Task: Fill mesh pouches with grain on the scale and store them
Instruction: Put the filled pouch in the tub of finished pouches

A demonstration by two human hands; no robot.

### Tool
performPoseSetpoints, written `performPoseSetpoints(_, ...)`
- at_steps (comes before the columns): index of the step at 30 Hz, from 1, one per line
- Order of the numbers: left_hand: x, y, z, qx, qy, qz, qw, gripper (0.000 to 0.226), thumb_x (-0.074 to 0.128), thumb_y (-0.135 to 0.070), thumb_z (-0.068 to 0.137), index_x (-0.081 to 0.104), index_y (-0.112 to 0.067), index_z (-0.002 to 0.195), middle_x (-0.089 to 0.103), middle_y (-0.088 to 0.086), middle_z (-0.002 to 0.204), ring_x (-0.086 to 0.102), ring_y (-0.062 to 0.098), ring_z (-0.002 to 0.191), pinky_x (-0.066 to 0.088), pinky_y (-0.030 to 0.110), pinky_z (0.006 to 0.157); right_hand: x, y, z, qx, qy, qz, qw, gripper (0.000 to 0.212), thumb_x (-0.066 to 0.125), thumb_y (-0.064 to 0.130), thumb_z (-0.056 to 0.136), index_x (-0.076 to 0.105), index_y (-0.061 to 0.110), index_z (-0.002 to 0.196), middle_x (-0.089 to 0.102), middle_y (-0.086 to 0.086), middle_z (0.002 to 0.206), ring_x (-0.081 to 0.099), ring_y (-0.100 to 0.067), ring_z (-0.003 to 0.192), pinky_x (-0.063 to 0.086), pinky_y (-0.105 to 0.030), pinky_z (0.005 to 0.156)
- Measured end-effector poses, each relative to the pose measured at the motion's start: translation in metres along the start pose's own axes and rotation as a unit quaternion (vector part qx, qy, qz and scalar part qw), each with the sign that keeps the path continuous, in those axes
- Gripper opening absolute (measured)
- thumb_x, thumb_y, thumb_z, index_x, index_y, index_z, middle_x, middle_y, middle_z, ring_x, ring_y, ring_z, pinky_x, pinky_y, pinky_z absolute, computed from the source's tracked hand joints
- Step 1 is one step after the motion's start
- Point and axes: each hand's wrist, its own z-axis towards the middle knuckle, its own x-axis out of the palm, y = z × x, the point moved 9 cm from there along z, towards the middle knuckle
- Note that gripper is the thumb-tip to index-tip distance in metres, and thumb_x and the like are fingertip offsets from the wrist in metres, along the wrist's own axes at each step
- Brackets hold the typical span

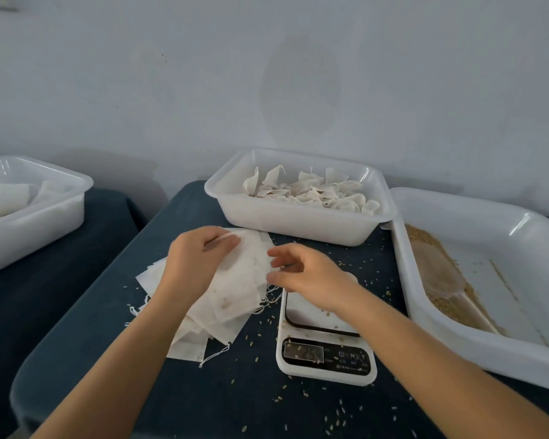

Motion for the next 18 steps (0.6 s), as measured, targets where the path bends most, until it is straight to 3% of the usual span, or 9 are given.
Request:
performPoseSetpoints(4,0.001,-0.006,0.003,-0.025,-0.027,-0.048,0.998,0.017,0.069,-0.026,0.081,0.066,-0.024,0.065,0.062,-0.012,0.062,0.049,-0.002,0.053,0.037,0.018,0.052,0.012,-0.008,-0.003,0.019,-0.03,0.098,0.995,0.029,0.072,0.027,0.082,0.057,0.035,0.105,0.062,0.012,0.102,0.063,-0.002,0.084,0.054,-0.022,0.076)
performPoseSetpoints(7,0.016,-0.012,-0.003,-0.03,-0.014,-0.074,0.997,0.021,0.074,-0.017,0.074,0.058,-0.012,0.063,0.052,-0.011,0.052,0.042,0.0,0.046,0.034,0.009,0.045,0.018,-0.002,-0.006,0.0,-0.054,0.201,0.978,0.018,0.074,0.026,0.08,0.063,0.03,0.094,0.067,0.01,0.093,0.066,-0.003,0.081,0.053,-0.018,0.068)
performPoseSetpoints(11,0.031,-0.023,-0.022,-0.016,0.009,-0.067,0.998,0.02,0.074,-0.018,0.072,0.054,-0.016,0.068,0.053,-0.013,0.052,0.045,-0.002,0.048,0.037,0.01,0.046,0.023,-0.002,-0.013,0.008,-0.06,0.299,0.952,0.016,0.072,0.026,0.081,0.065,0.02,0.094,0.07,0.003,0.089,0.068,-0.007,0.082,0.053,-0.024,0.072)
performPoseSetpoints(13,0.038,-0.033,-0.033,0.018,0.051,-0.052,0.997,0.017,0.07,-0.016,0.077,0.058,-0.025,0.069,0.057,-0.017,0.057,0.05,-0.004,0.053,0.039,0.009,0.051,0.017,-0.009,-0.02,0.021,-0.078,0.304,0.949,0.01,0.068,0.025,0.084,0.067,0.018,0.091,0.07,0.001,0.087,0.067,-0.008,0.08,0.056,-0.029,0.076)
performPoseSetpoints(15,0.051,-0.042,-0.048,0.043,0.143,-0.075,0.986,0.016,0.07,-0.02,0.081,0.067,-0.034,0.072,0.064,-0.02,0.066,0.057,-0.004,0.062,0.042,0.008,0.059,0.005,-0.019,-0.029,0.035,-0.105,0.313,0.943,0.008,0.063,0.017,0.085,0.069,0.015,0.089,0.071,-0.005,0.088,0.068,-0.013,0.079,0.058,-0.033,0.077)
performPoseSetpoints(18,0.066,-0.045,-0.065,0.025,0.229,-0.111,0.967,0.018,0.062,-0.025,0.088,0.073,-0.039,0.084,0.069,-0.014,0.083,0.063,0.001,0.078,0.047,0.016,0.073,-0.009,-0.029,-0.046,0.039,-0.125,0.32,0.938,0.011,0.059,0.011,0.087,0.069,0.014,0.092,0.073,-0.005,0.088,0.071,-0.017,0.081,0.058,-0.027,0.069)
